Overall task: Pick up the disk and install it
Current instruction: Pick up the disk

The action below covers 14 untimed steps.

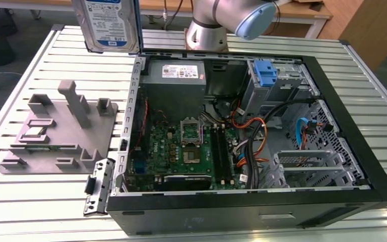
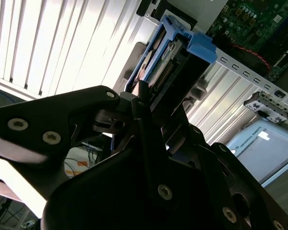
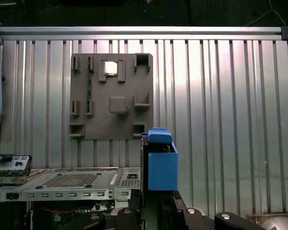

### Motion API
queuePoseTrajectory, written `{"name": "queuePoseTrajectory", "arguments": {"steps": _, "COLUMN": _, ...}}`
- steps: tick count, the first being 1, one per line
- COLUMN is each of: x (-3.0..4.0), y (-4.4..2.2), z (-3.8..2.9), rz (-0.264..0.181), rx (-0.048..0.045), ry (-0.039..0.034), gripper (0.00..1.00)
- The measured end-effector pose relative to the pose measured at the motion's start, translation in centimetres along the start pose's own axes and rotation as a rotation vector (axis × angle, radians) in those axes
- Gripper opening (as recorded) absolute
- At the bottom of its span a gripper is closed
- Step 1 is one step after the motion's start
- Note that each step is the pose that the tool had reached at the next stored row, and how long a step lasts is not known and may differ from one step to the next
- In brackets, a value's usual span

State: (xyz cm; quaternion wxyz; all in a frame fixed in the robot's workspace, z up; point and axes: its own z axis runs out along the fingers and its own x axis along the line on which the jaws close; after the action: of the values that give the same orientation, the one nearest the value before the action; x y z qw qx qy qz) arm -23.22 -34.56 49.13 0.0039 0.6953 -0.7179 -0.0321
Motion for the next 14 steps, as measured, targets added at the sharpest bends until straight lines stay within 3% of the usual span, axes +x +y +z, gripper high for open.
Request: {"name": "queuePoseTrajectory", "arguments": {"steps": 14, "x": -0.06, "y": -1.72, "z": -0.02, "rz": 0.000, "rx": 0.0000, "ry": 0.0000, "gripper": 0.35}}
